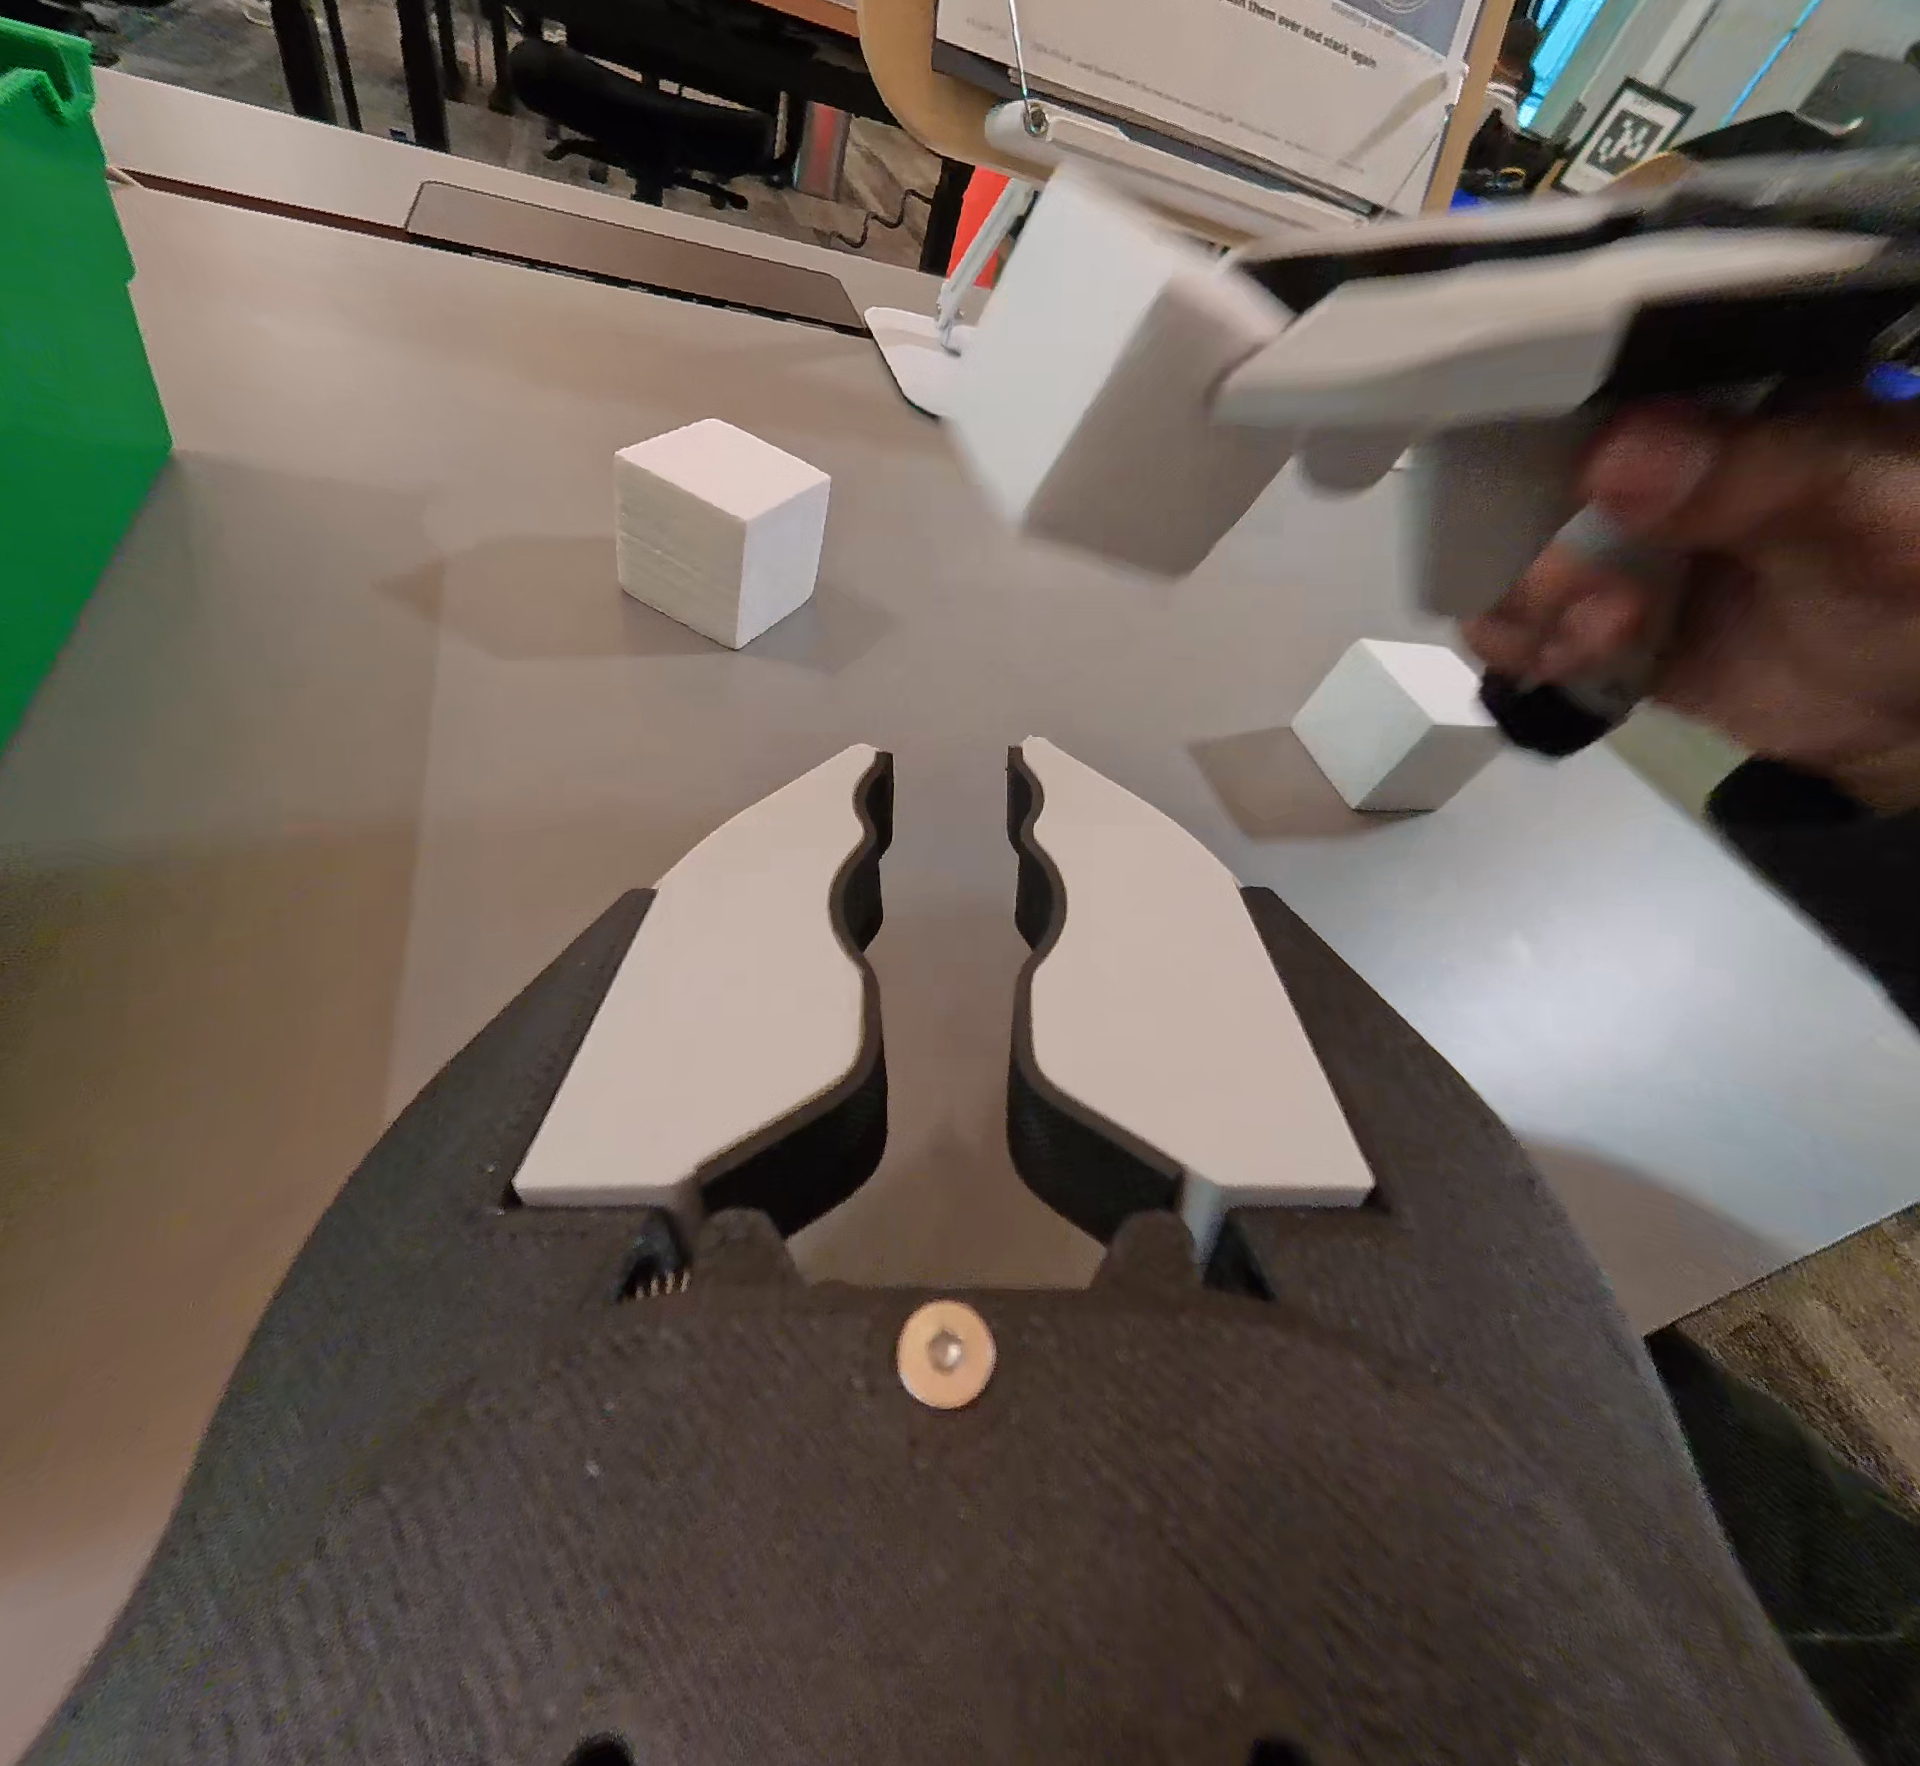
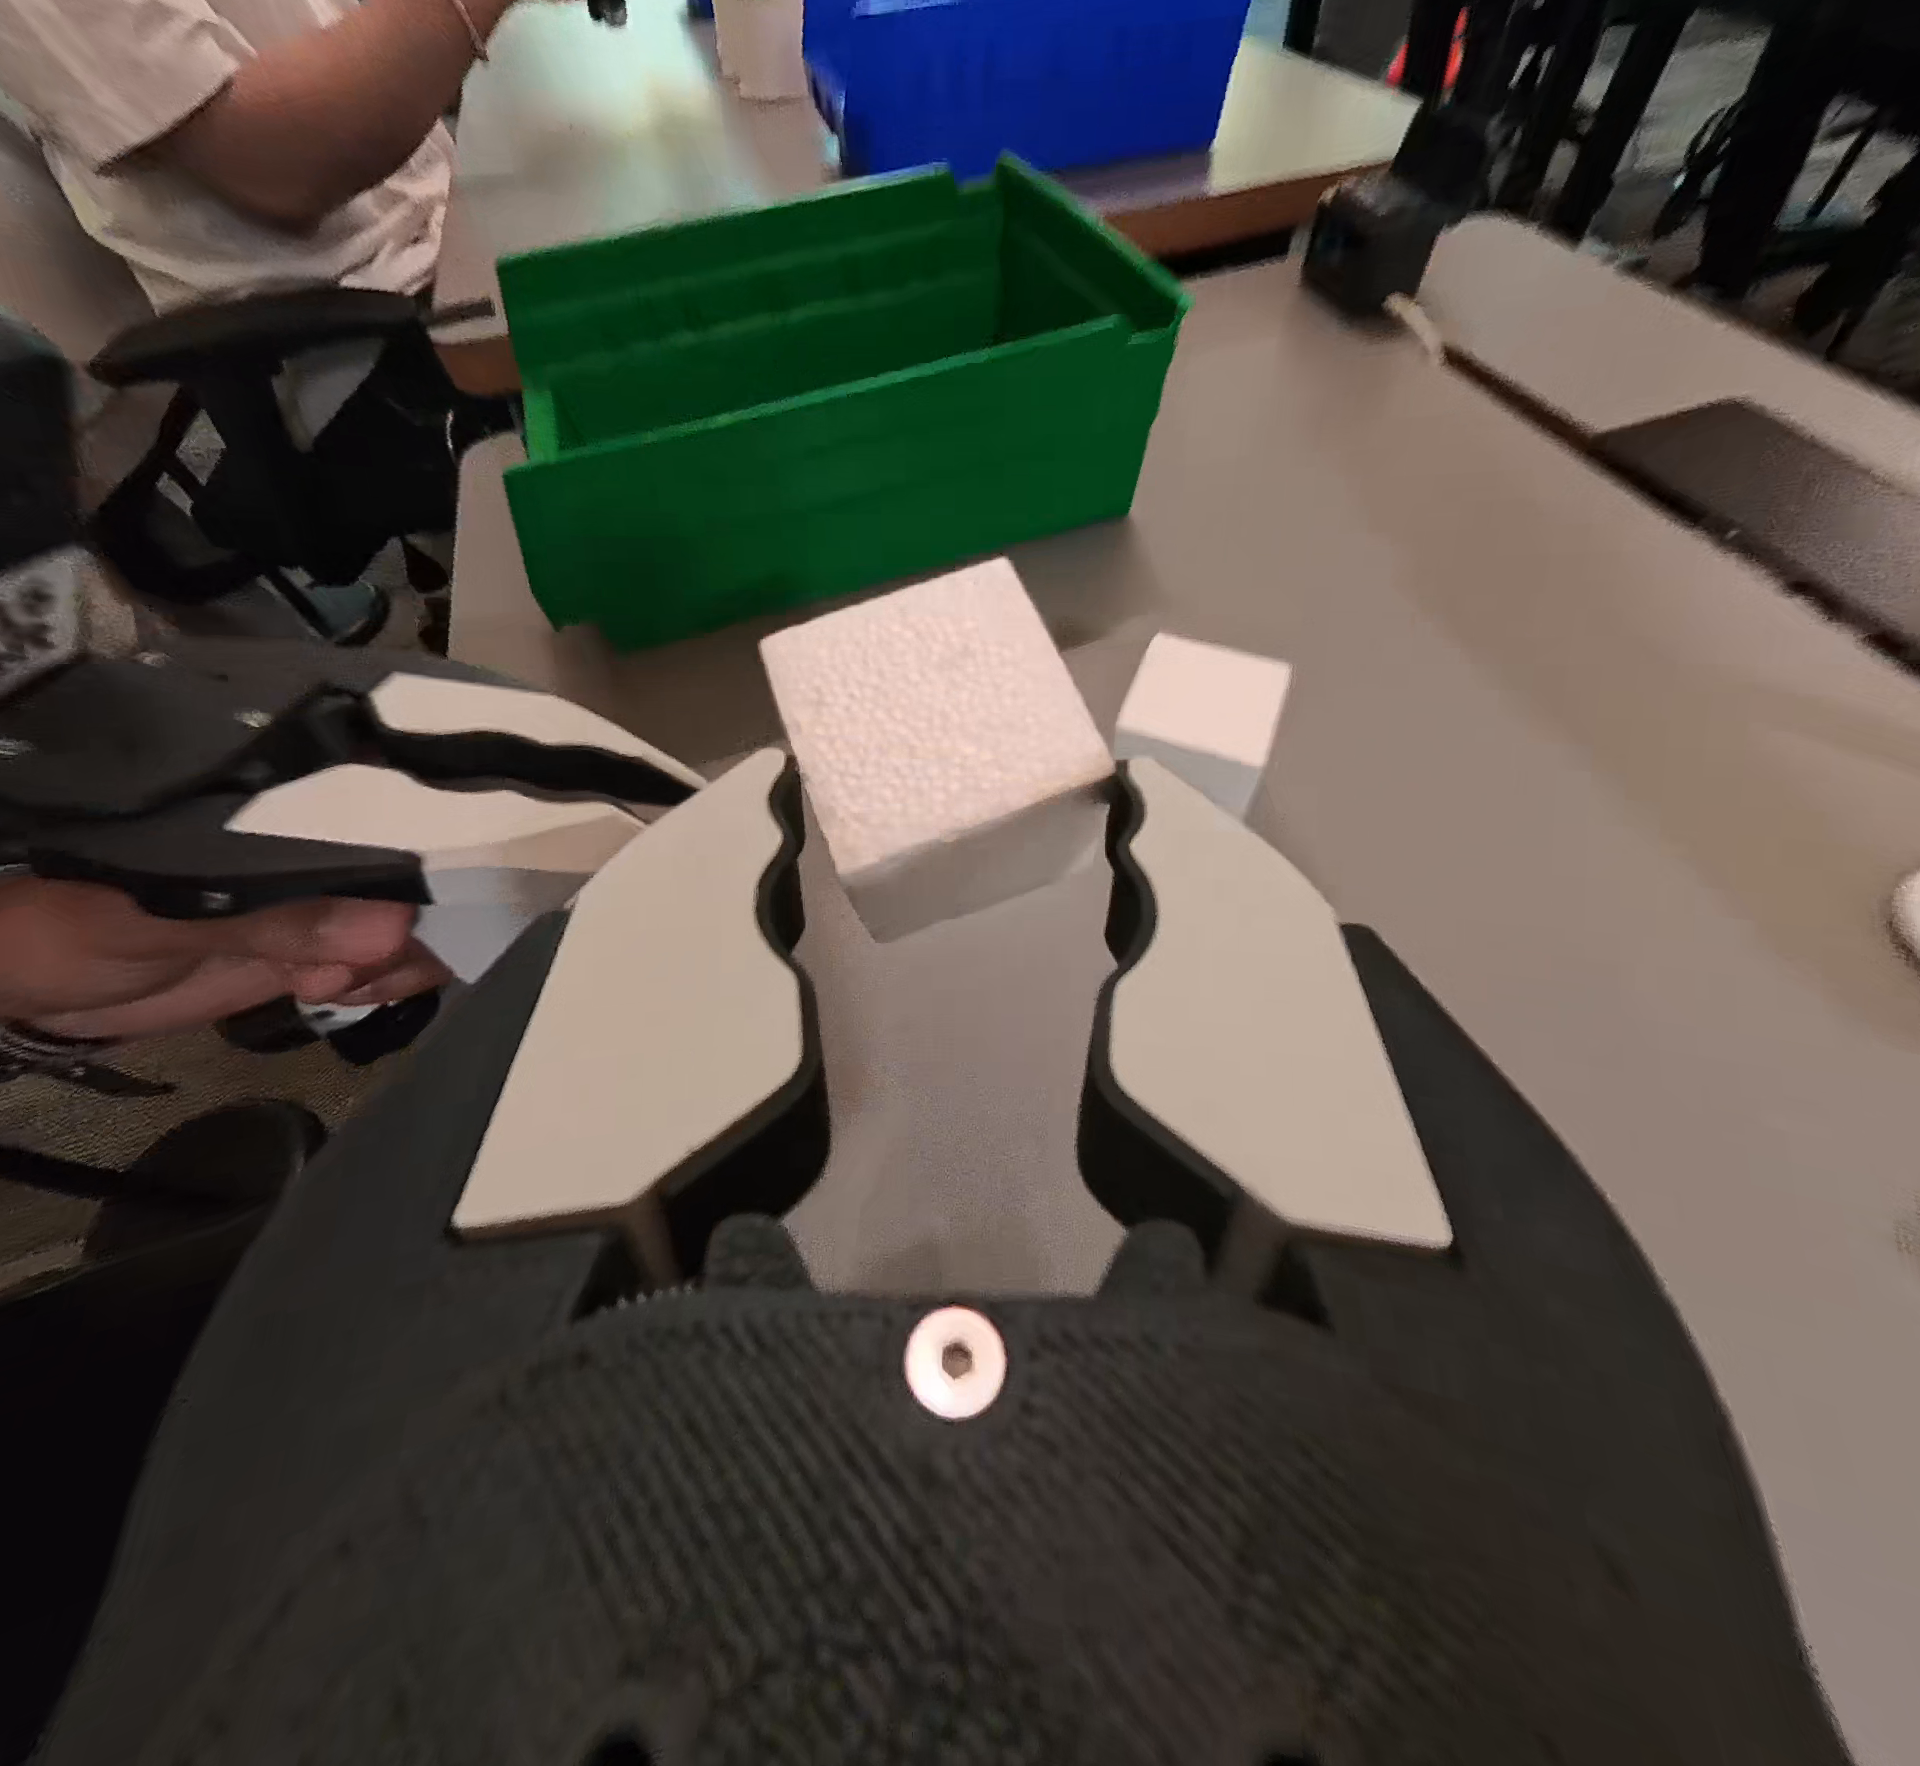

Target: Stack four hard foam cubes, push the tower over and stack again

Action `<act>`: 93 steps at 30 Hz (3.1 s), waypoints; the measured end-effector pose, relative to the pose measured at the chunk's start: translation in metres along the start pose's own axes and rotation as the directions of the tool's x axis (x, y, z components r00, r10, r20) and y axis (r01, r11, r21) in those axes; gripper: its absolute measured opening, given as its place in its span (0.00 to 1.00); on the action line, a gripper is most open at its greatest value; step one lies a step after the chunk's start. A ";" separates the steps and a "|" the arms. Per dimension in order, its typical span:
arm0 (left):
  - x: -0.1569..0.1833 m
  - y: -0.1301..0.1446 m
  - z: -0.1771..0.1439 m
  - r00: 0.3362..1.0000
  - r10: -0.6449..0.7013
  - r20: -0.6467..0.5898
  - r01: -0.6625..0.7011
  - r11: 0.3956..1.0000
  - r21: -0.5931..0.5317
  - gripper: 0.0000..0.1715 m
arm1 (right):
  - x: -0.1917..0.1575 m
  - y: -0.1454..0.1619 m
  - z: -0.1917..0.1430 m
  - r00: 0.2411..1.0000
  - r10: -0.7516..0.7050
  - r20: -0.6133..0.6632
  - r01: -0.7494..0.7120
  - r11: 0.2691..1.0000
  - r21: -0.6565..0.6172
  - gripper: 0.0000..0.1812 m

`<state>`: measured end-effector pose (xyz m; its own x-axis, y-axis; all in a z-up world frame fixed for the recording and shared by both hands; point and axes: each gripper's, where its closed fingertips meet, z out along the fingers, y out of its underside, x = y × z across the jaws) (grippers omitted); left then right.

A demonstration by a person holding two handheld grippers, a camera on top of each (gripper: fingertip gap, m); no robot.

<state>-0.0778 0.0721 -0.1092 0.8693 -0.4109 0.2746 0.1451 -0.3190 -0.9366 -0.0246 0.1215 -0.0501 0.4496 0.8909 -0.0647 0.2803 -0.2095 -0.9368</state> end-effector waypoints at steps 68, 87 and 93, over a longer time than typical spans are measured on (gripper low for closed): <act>0.015 0.019 0.007 0.996 0.059 -0.063 -0.065 0.993 -0.097 0.14 | 0.077 0.111 -0.143 0.996 0.003 -0.094 -0.020 0.982 -0.189 0.31; 0.015 0.019 0.007 0.996 0.059 -0.065 -0.066 0.993 -0.100 0.14 | 0.077 0.111 -0.143 0.996 0.004 -0.090 -0.022 0.982 -0.190 0.31; 0.015 0.019 0.007 0.996 0.057 -0.064 -0.063 0.993 -0.100 0.14 | 0.077 0.111 -0.143 0.996 0.008 -0.087 -0.024 0.982 -0.185 0.31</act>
<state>-0.0590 0.0661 -0.1246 0.8440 -0.4826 0.2341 0.0414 -0.3765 -0.9255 0.1623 0.1092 -0.1099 0.5239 0.8507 -0.0423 0.4214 -0.3020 -0.8551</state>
